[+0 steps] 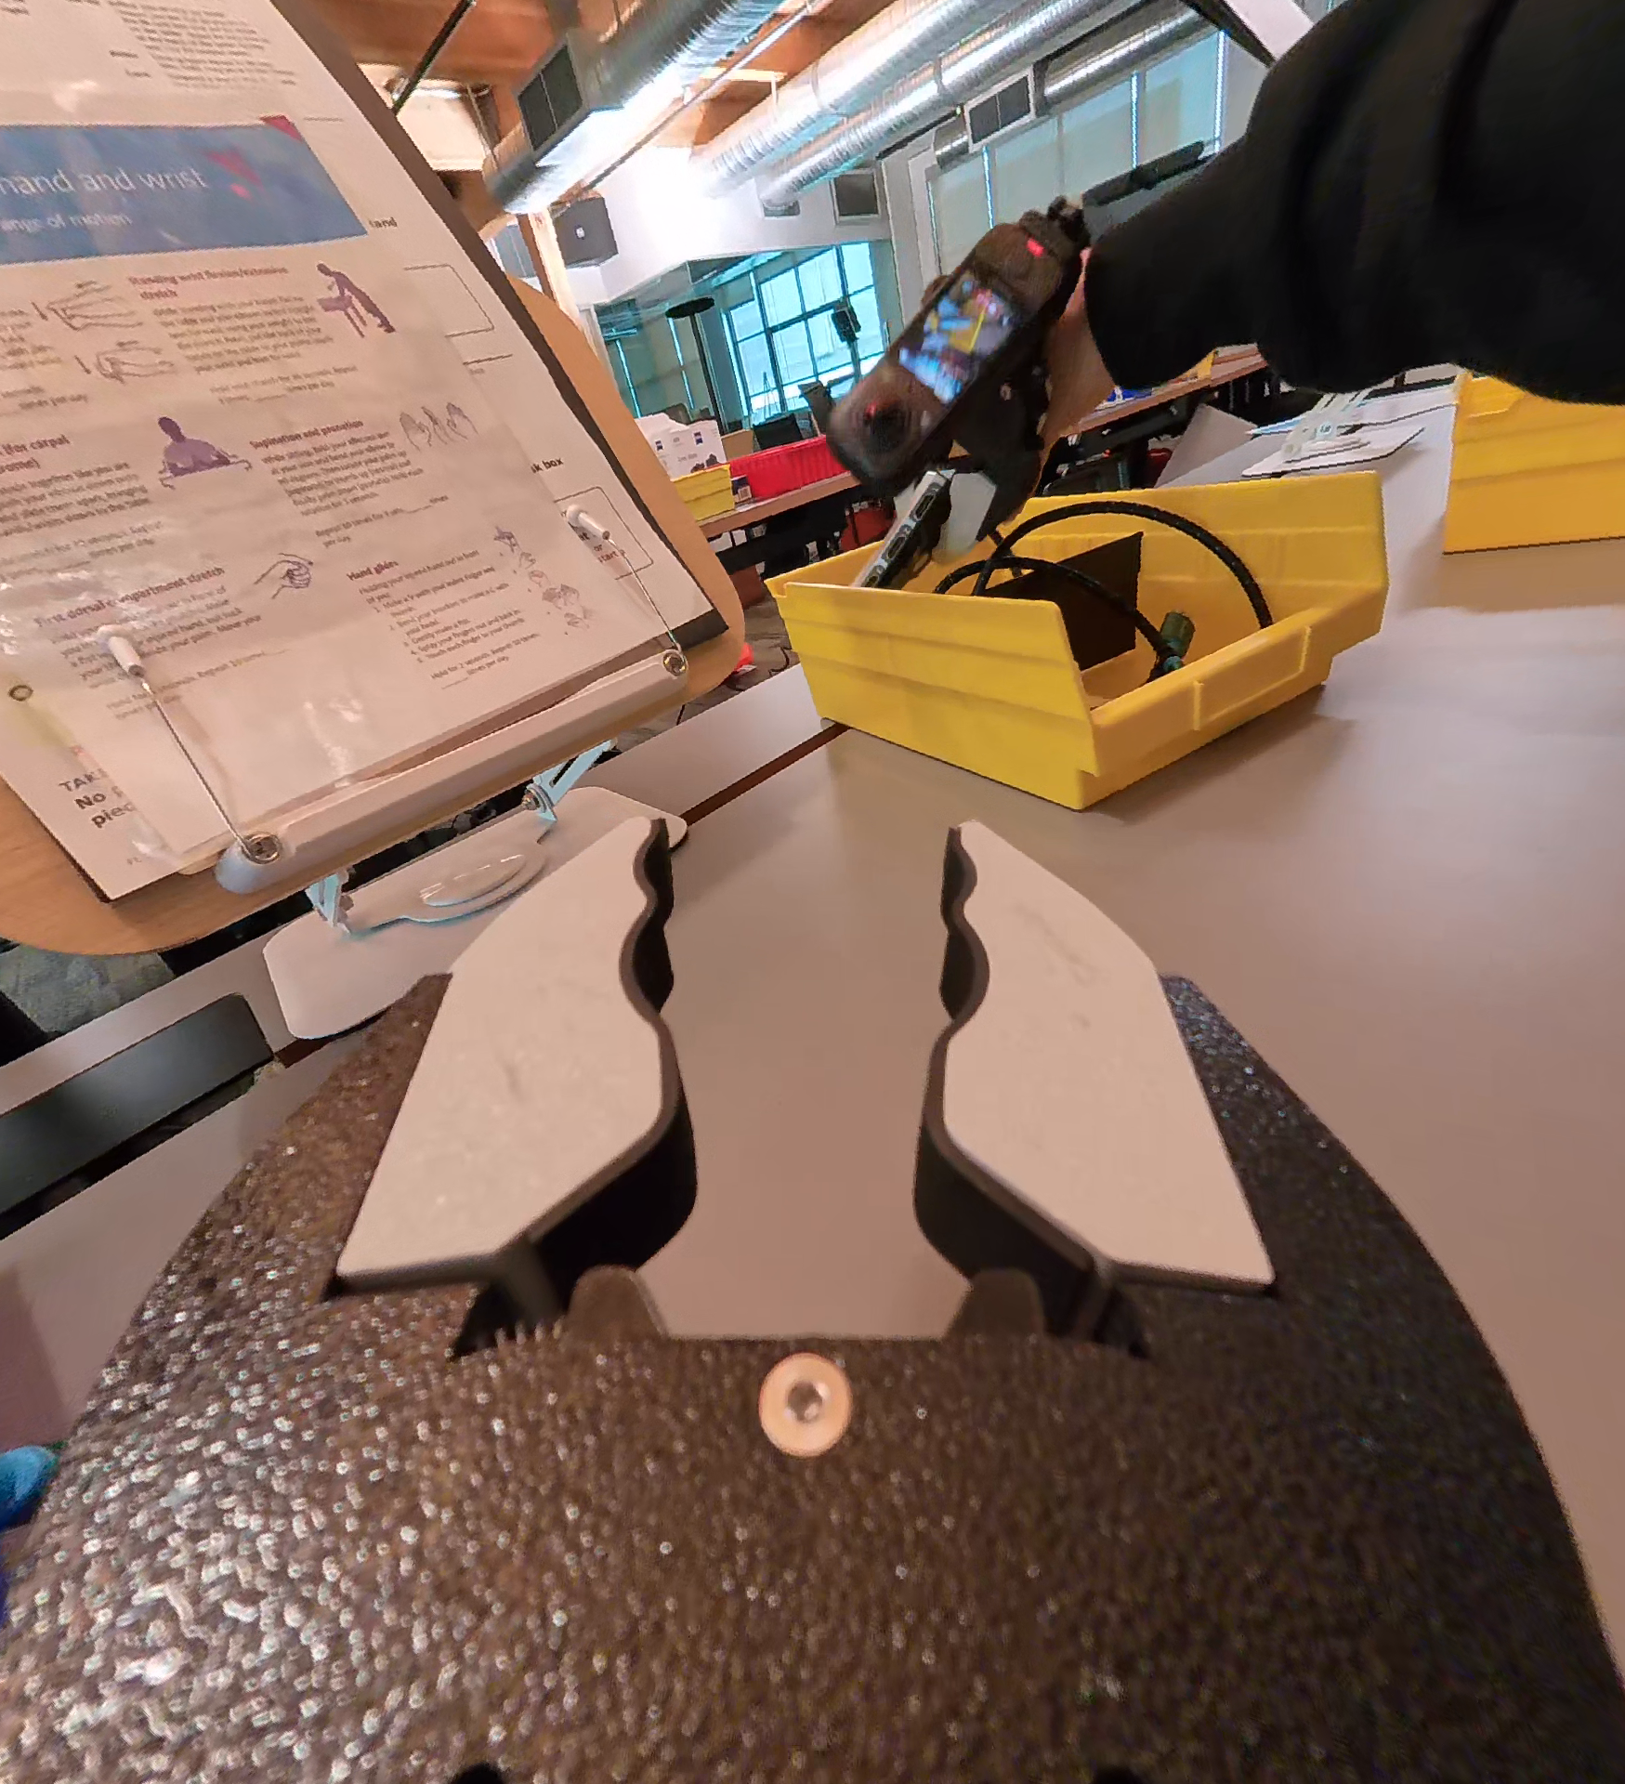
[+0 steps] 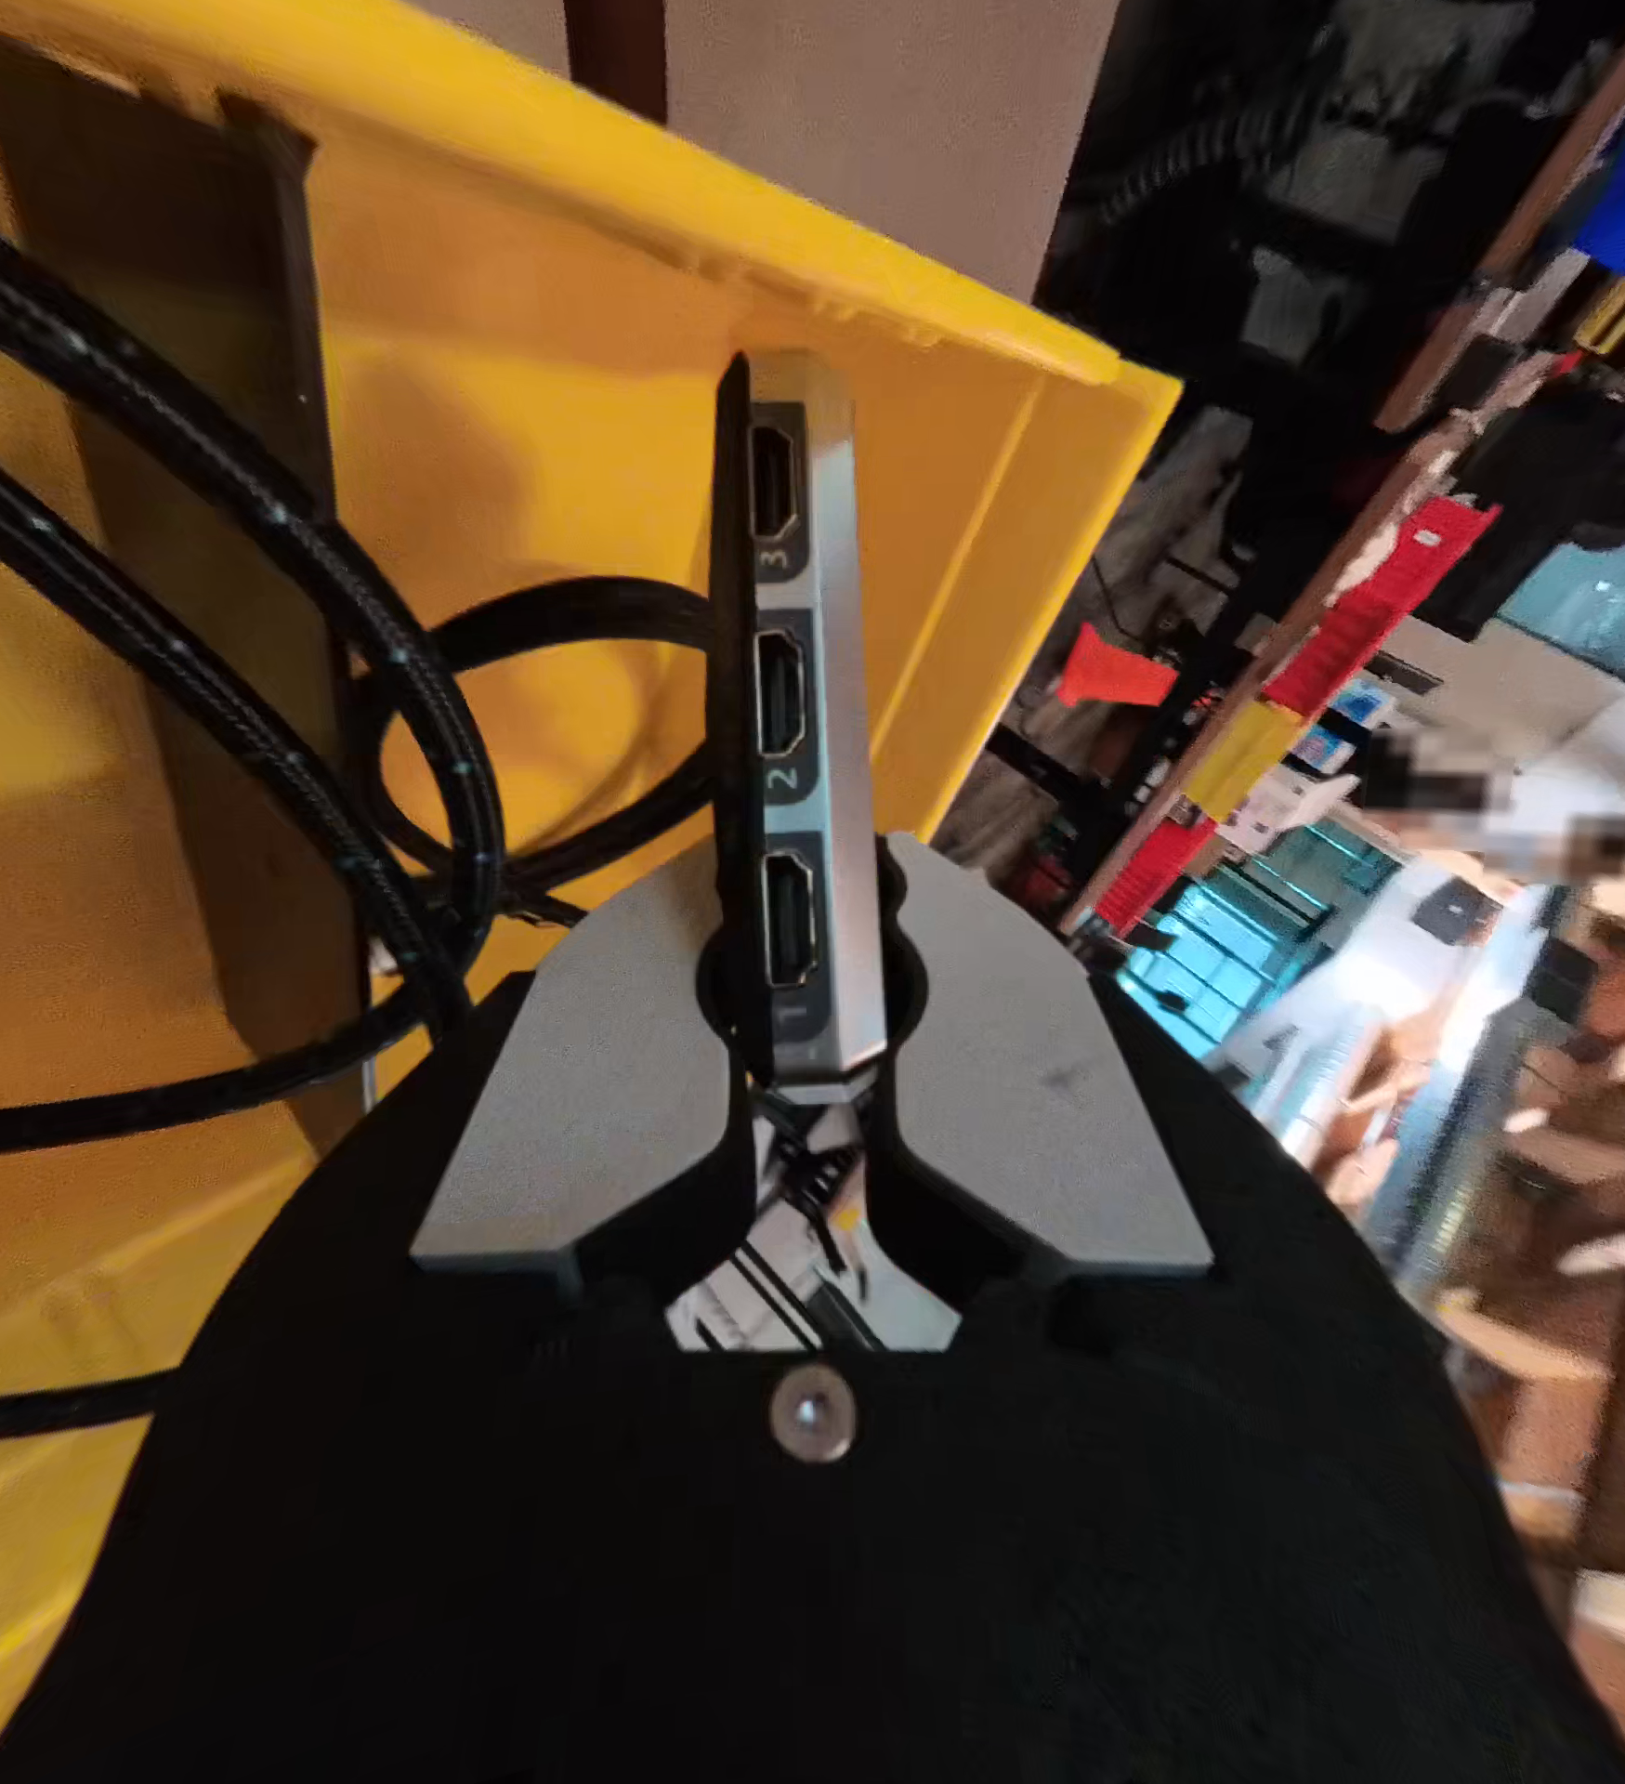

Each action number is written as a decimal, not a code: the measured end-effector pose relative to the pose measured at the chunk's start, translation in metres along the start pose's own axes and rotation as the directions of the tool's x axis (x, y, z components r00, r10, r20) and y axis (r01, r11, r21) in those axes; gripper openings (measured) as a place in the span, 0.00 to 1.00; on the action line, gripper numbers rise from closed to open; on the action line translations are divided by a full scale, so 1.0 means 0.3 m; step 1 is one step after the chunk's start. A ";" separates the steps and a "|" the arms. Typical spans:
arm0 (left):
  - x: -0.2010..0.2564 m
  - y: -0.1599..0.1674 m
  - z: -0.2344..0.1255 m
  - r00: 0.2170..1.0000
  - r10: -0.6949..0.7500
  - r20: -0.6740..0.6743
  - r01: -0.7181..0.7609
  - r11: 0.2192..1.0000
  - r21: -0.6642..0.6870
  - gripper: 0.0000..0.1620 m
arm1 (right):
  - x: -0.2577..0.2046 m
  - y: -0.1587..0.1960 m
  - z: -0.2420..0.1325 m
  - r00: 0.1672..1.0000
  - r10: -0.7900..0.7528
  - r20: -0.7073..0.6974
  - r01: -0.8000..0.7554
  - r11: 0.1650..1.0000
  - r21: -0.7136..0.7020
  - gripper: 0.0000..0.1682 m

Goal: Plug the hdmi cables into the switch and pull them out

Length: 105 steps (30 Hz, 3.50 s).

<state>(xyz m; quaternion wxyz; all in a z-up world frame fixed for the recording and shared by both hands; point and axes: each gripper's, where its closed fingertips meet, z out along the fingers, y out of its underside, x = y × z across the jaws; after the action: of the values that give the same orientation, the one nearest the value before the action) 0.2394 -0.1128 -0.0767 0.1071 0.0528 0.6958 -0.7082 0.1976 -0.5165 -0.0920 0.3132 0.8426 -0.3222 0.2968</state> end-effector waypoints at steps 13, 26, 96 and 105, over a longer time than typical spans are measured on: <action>0.031 0.032 0.013 0.997 -0.037 -0.062 0.035 0.999 -0.034 0.33 | 0.013 -0.084 -0.088 0.970 0.196 0.141 -0.222 0.955 0.198 0.23; 0.054 0.055 0.021 0.994 -0.039 -0.097 0.033 0.997 -0.064 0.33 | -0.036 -0.152 -0.051 0.984 0.127 0.127 -0.145 0.980 0.139 0.17; -0.804 0.200 -0.375 0.855 0.361 -0.373 -0.446 0.144 -0.884 0.41 | -0.459 -0.602 -0.886 0.600 0.286 0.747 -0.622 -0.421 0.661 0.48; -0.370 -0.307 -0.234 0.495 0.766 -0.410 -0.789 0.198 -0.582 0.41 | -0.407 -0.579 -1.052 0.454 0.024 0.891 -0.713 -0.589 0.380 0.42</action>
<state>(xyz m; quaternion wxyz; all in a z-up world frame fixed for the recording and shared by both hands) 0.3213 -0.0334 0.0360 0.4484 0.3595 0.7867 -0.2252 0.1548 -0.1424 -0.0381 -0.7283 0.4834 -0.3690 0.3160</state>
